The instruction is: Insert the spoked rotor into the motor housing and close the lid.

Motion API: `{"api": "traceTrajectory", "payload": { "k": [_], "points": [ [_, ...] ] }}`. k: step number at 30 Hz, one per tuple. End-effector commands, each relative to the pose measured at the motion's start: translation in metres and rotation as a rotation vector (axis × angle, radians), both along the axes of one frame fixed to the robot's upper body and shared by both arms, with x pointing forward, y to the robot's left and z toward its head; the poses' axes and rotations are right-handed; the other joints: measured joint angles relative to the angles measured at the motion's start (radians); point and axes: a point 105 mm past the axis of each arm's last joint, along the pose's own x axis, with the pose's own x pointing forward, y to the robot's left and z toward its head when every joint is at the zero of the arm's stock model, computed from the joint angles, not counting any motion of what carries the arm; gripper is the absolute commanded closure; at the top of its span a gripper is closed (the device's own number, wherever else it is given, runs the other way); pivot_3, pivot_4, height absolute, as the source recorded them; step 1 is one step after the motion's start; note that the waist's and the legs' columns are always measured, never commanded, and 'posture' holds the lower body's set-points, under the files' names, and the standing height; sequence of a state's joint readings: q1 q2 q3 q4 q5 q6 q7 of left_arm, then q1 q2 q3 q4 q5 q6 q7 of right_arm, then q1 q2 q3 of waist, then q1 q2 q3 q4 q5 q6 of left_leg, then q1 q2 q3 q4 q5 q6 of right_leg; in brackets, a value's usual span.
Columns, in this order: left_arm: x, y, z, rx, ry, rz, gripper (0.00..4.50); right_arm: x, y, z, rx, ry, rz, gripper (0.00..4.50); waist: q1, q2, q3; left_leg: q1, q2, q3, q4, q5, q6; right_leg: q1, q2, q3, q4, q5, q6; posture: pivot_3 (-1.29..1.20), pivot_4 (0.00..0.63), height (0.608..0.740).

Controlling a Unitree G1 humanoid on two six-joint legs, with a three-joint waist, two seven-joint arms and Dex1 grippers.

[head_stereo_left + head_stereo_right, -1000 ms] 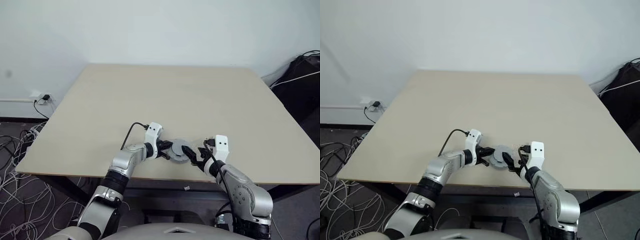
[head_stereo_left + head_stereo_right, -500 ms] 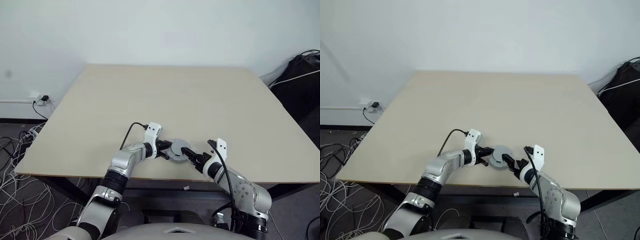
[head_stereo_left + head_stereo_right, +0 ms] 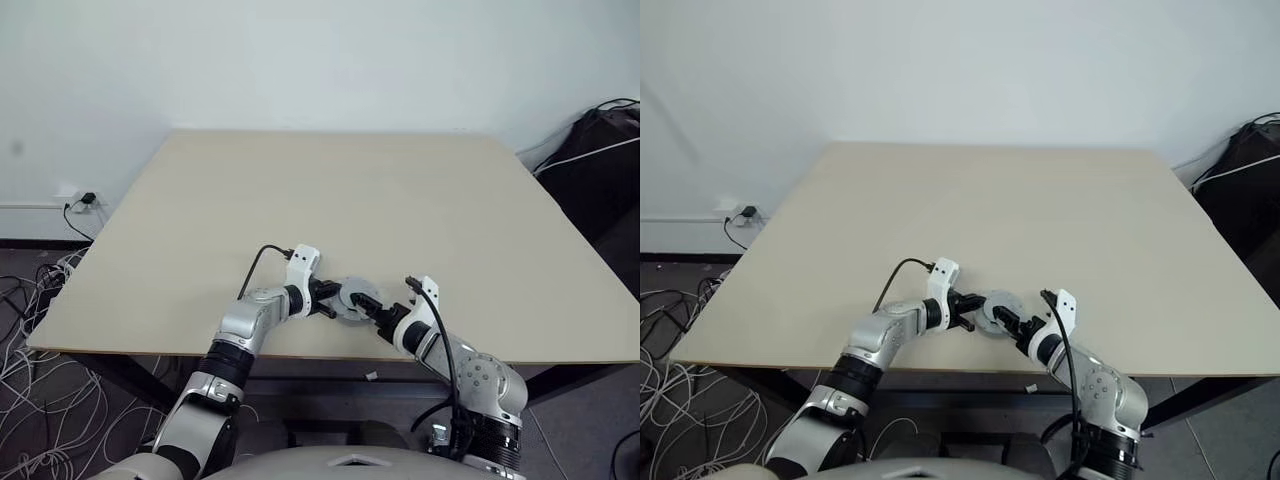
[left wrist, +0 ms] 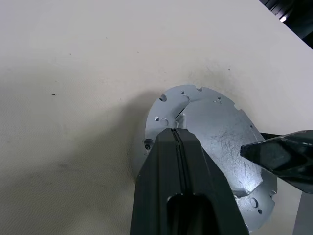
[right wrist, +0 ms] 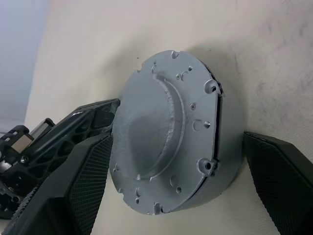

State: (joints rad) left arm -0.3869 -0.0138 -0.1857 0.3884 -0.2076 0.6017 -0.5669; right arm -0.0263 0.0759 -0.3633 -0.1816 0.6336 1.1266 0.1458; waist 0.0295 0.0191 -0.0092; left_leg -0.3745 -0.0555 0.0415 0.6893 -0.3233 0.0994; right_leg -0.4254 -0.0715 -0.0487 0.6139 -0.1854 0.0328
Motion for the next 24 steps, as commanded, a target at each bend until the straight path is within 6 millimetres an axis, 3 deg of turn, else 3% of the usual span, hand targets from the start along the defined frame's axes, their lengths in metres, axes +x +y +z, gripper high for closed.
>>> {"api": "traceTrajectory", "payload": {
  "k": [1,8,15,24],
  "points": [
    [-0.005,-0.01,0.001,-0.014,0.007,-0.038,4.5,0.0,0.02,0.011,0.138,-0.006,0.062,0.03,-0.002,0.0,0.0,0.0,0.0,-0.001,0.0,0.0,-0.001,0.0,0.0,0.0,0.0,0.0,0.0,0.0,0.0,0.74],
    [-0.005,-0.01,0.001,-0.013,0.006,-0.038,4.5,0.0,0.024,0.025,0.402,-0.032,0.062,0.03,-0.015,0.0,0.0,0.002,0.003,-0.003,-0.002,0.002,-0.004,0.002,0.0,0.001,0.0,0.0,0.0,0.0,0.0,0.74],
    [-0.005,-0.008,0.0,-0.01,0.008,-0.033,4.5,0.001,0.026,0.024,0.441,-0.024,0.048,0.03,-0.016,0.001,0.001,0.0,0.006,-0.003,-0.002,0.003,-0.004,0.001,-0.001,0.002,0.001,0.0,-0.001,0.0,0.0,0.74],
    [-0.004,-0.007,0.0,-0.004,0.006,-0.032,4.5,-0.012,0.051,0.029,0.501,-0.009,0.167,0.03,-0.016,0.001,0.0,-0.002,0.007,-0.002,-0.002,0.0,0.001,-0.002,-0.005,0.001,0.001,0.0,-0.001,0.0,0.0,0.74]
  ]
}}
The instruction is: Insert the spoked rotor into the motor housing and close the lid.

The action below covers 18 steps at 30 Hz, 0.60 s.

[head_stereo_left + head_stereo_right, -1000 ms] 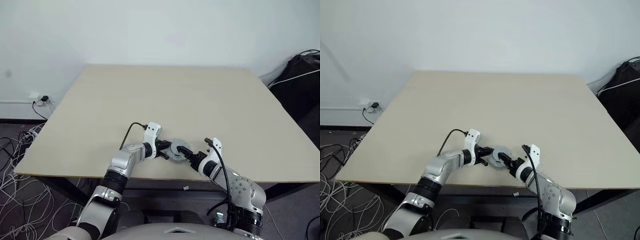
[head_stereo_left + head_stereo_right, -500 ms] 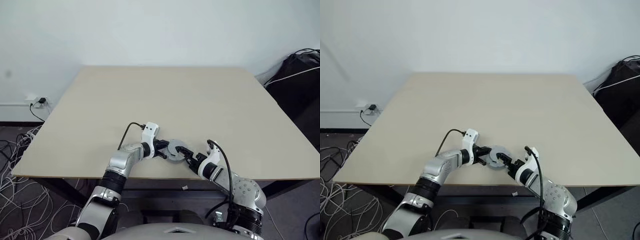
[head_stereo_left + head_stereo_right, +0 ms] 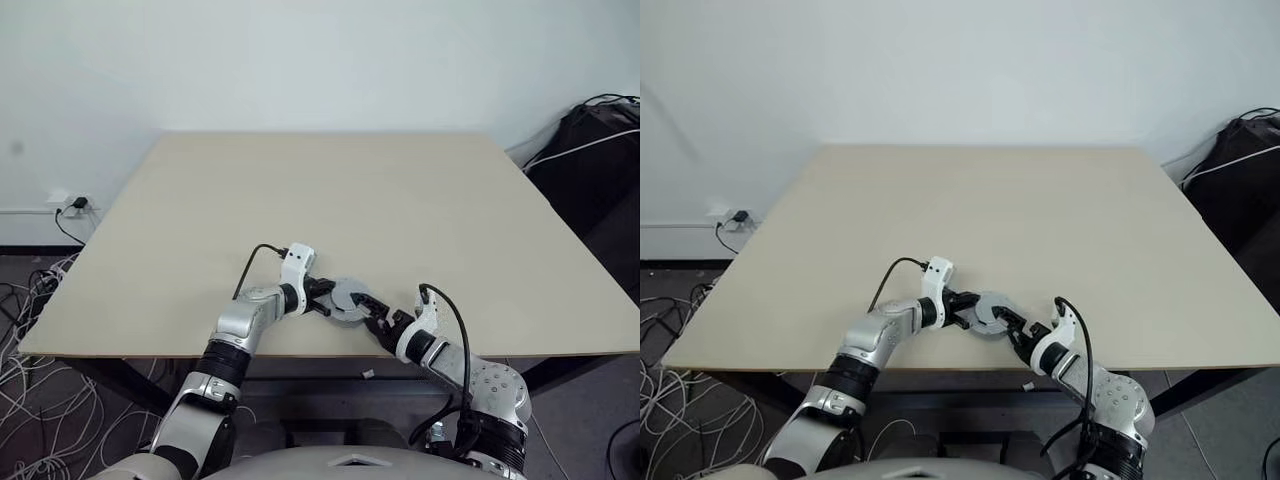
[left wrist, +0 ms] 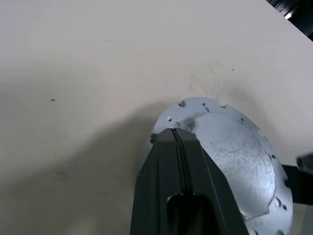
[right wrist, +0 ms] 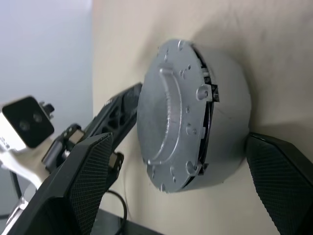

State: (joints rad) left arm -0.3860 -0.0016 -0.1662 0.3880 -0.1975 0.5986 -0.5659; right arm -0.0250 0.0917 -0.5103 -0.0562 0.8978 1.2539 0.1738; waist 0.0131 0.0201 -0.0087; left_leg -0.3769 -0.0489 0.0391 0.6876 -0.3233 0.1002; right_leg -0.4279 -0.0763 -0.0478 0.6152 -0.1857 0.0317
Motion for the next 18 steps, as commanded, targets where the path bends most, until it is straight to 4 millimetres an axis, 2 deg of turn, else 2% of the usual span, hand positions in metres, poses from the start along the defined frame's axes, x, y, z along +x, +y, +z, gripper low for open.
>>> {"api": "traceTrajectory", "payload": {
  "k": [1,6,15,18],
  "points": [
    [-0.008,-0.016,0.0,-0.017,0.012,-0.056,4.5,0.003,0.044,0.032,0.161,-0.118,0.146,0.03,0.0,0.0,0.0,0.0,0.0,0.0,0.0,0.0,0.0,0.0,0.0,0.0,0.0,0.0,0.0,0.0,0.0,0.74],
    [-0.007,-0.016,0.001,-0.017,0.011,-0.056,4.5,0.014,0.038,0.043,0.199,-0.171,0.073,0.03,0.001,0.0,0.0,-0.002,0.0,0.0,0.0,0.0,0.0,-0.001,-0.001,0.0,0.0,0.0,0.0,0.0,0.0,0.74],
    [-0.008,-0.015,0.0,-0.017,0.01,-0.05,4.5,0.017,0.028,0.038,0.157,-0.162,0.018,0.03,0.001,0.0,0.0,-0.002,0.0,0.001,0.0,0.0,-0.001,-0.001,-0.001,0.0,0.0,0.0,0.0,0.0,0.0,0.74],
    [-0.008,-0.014,0.0,-0.016,0.011,-0.048,4.5,0.015,0.025,0.038,0.157,-0.164,0.015,0.62,0.001,0.0,0.0,-0.002,0.0,0.001,0.0,0.0,0.0,-0.001,-0.001,0.0,0.001,0.0,0.0,0.0,0.0,0.74]
  ]
}}
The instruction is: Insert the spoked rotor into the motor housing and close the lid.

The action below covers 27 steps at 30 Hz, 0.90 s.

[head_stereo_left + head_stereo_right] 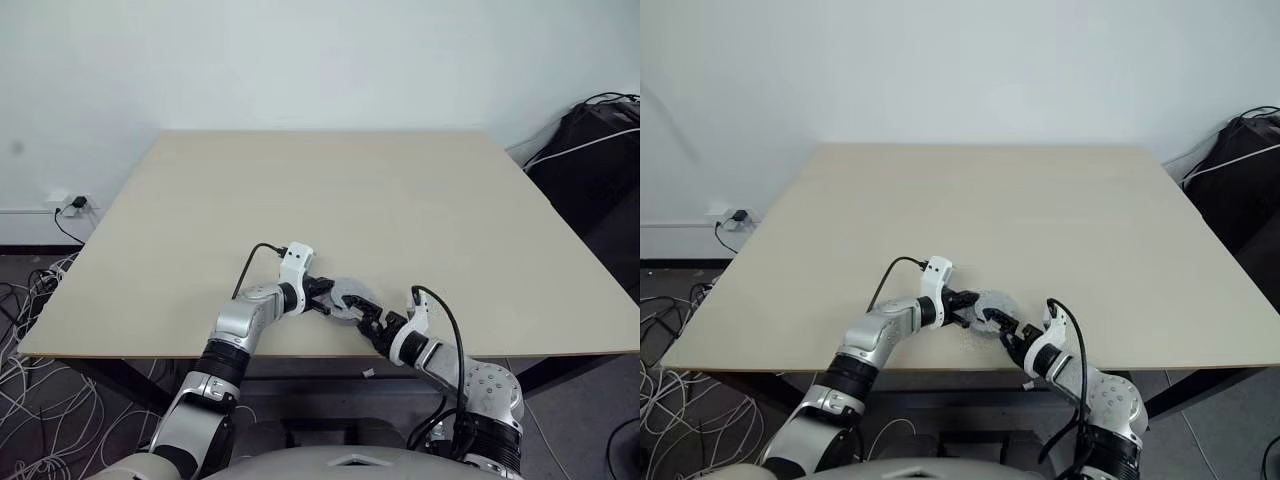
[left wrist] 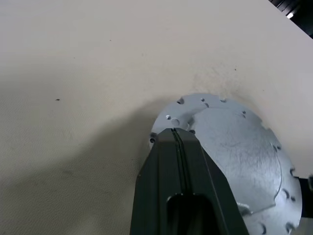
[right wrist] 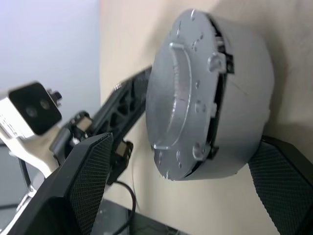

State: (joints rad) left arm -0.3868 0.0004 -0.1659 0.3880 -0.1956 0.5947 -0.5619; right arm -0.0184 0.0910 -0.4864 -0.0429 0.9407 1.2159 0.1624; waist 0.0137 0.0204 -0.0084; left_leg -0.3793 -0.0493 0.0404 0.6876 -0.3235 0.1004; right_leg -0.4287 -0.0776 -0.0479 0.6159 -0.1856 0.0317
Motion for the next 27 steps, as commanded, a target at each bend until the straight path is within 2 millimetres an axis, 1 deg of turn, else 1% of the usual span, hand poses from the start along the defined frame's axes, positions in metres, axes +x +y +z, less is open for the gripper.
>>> {"api": "traceTrajectory", "payload": {
  "k": [1,2,5,8,9,19,24,27],
  "points": [
    [-0.009,-0.015,-0.001,-0.02,0.017,-0.052,4.5,0.012,0.021,0.037,0.13,-0.15,0.023,0.92,0.0,0.0,0.0,0.0,0.0,0.0,0.0,0.0,0.0,0.0,0.0,0.0,0.0,0.0,0.0,0.0,0.0,0.74],
    [-0.009,-0.015,-0.001,-0.02,0.017,-0.052,4.5,0.012,0.02,0.037,0.129,-0.151,0.021,1.15,0.0,0.0,0.0,0.0,0.0,0.0,0.0,0.0,0.0,0.0,0.0,0.0,0.0,0.0,0.0,0.0,0.0,0.74],
    [-0.009,-0.015,-0.001,-0.02,0.017,-0.053,4.5,0.01,0.017,0.037,0.127,-0.151,0.018,2.19,0.0,0.0,0.0,0.0,0.0,0.0,0.0,0.0,-0.001,0.0,0.0,0.0,0.001,0.0,0.0,0.0,0.0,0.74],
    [-0.009,-0.016,-0.001,-0.021,0.016,-0.054,4.5,0.008,0.015,0.037,0.123,-0.148,0.018,3.1,0.003,0.0,0.0,0.0,0.0,0.0,0.0,0.001,-0.001,0.0,0.0,0.0,0.0,0.0,0.0,0.0,0.0,0.74],
    [-0.009,-0.016,0.0,-0.021,0.016,-0.054,4.5,0.007,0.014,0.036,0.118,-0.145,0.019,3.19,0.003,0.0,0.0,0.0,0.0,0.0,0.0,0.001,-0.001,0.0,-0.001,0.0,0.0,0.0,0.0,0.0,0.0,0.74],
    [-0.01,-0.015,0.0,-0.027,0.013,-0.053,4.5,0.005,0.013,0.033,0.099,-0.132,0.015,3.19,0.003,0.0,0.0,0.0,-0.001,0.0,0.0,0.0,0.0,0.0,-0.001,0.0,0.0,0.0,0.0,0.0,0.0,0.74],
    [-0.009,-0.014,0.017,-0.107,-0.034,-0.031,4.5,0.003,0.012,0.032,0.104,-0.129,0.008,3.19,0.001,0.001,0.0,-0.001,-0.001,0.0,-0.001,0.0,0.0,0.0,-0.001,0.0,0.0,0.0,-0.001,0.0,0.0,0.74],
    [-0.011,-0.01,0.035,-0.193,-0.074,-0.009,4.5,0.002,0.011,0.032,0.114,-0.129,-0.005,3.19,0.0,0.001,0.001,-0.001,-0.001,0.001,-0.002,0.0,0.0,-0.001,-0.001,0.0,0.0,-0.001,-0.001,0.0,0.0,0.74]
  ]
}}
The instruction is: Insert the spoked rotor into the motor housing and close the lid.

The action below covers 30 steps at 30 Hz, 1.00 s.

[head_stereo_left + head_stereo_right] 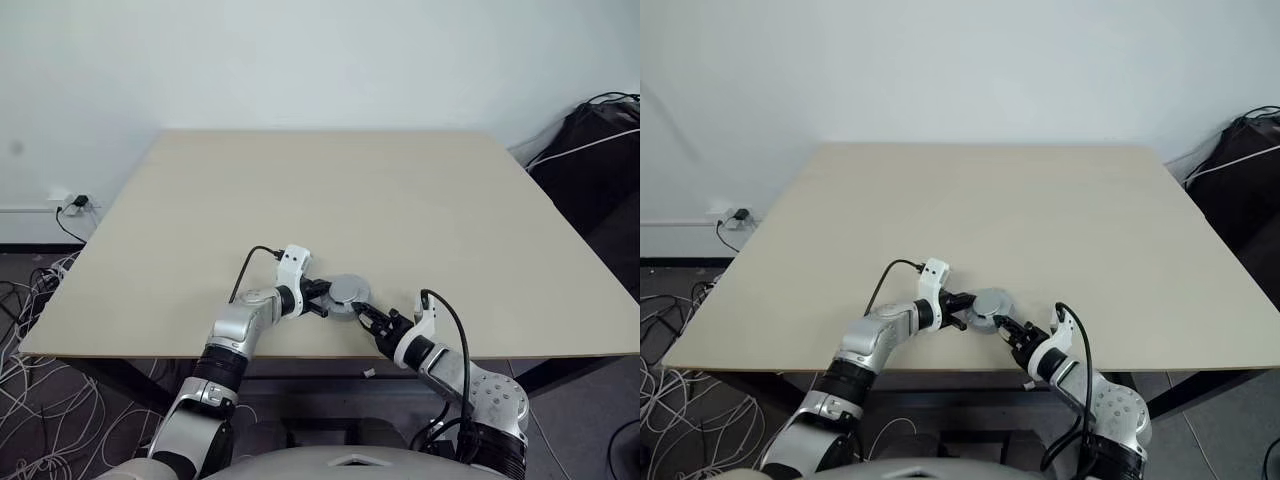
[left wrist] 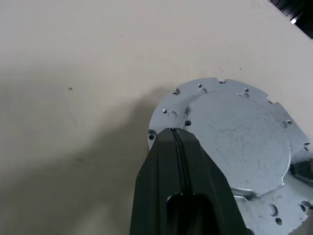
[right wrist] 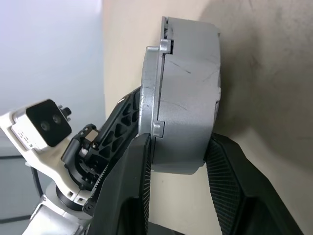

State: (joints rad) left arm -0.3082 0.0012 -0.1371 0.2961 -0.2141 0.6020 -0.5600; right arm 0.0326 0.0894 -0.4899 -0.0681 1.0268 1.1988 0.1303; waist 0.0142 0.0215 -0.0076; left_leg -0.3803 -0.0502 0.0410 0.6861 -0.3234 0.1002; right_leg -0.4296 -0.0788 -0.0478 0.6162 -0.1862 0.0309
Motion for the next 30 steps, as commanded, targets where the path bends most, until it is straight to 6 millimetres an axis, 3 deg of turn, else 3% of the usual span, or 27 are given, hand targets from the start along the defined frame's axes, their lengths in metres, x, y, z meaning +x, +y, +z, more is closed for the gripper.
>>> {"api": "traceTrajectory", "payload": {
  "k": [1,5,8,14,17,23,29,30],
  "points": [
    [-0.003,-0.017,0.038,-0.167,-0.087,-0.042,4.5,0.009,0.016,0.031,0.076,-0.134,0.03,3.19,0.0,0.001,0.001,0.0,0.0,0.0,0.0,0.0,0.0,0.0,0.0,0.0,0.0,0.0,0.0,0.0,0.0,0.74],
    [-0.005,-0.003,0.058,-0.275,-0.122,0.029,4.5,0.009,0.015,0.033,0.086,-0.141,0.015,3.19,0.002,0.001,0.001,0.0,0.0,0.0,0.0,0.0,0.0,0.0,0.0,0.0,0.0,0.0,0.0,0.0,0.0,0.74],
    [-0.007,0.018,0.069,-0.38,-0.12,0.134,4.5,0.011,0.014,0.037,0.103,-0.162,-0.003,3.19,-0.001,0.002,0.001,0.0,0.0,0.0,0.0,0.0,0.0,0.0,0.0,0.0,-0.001,0.0,0.0,0.0,0.0,0.74],
    [-0.027,0.054,0.065,-0.55,-0.031,0.291,4.5,0.016,0.017,0.049,0.119,-0.199,-0.013,3.19,-0.002,0.003,0.003,0.0,0.0,0.001,0.0,0.0,0.0,0.0,0.001,0.0,-0.001,0.0,0.0,0.0,0.0,0.74],
    [-0.038,0.068,0.06,-0.621,0.011,0.356,3.91,0.021,0.016,0.055,0.122,-0.221,-0.027,3.19,0.001,0.004,0.004,0.001,0.0,0.001,0.001,0.0,0.0,0.0,0.001,-0.001,-0.002,0.0,0.0,0.0,0.0,0.74],
    [-0.058,0.087,0.048,-0.812,0.123,0.482,1.96,0.03,0.019,0.068,0.145,-0.265,-0.026,3.19,-0.002,0.004,0.006,0.002,0.0,0.001,0.001,0.0,0.001,0.0,0.002,-0.001,-0.004,0.0,0.0,0.0,0.0,0.74],
    [-0.067,0.091,0.037,-0.927,0.194,0.55,0.01,0.034,0.026,0.074,0.151,-0.281,0.006,3.19,-0.002,0.005,0.006,0.003,0.0,0.001,0.002,0.001,0.0,0.001,0.003,-0.001,-0.003,0.0,0.0,0.0,0.0,0.74],
    [-0.068,0.089,0.037,-0.947,0.204,0.547,0.0,0.034,0.027,0.074,0.152,-0.283,0.012,3.19,-0.002,0.005,0.006,0.003,0.0,0.001,0.002,0.001,0.0,0.001,0.003,-0.001,-0.003,0.0,0.0,0.0,0.0,0.74]
  ]
}}
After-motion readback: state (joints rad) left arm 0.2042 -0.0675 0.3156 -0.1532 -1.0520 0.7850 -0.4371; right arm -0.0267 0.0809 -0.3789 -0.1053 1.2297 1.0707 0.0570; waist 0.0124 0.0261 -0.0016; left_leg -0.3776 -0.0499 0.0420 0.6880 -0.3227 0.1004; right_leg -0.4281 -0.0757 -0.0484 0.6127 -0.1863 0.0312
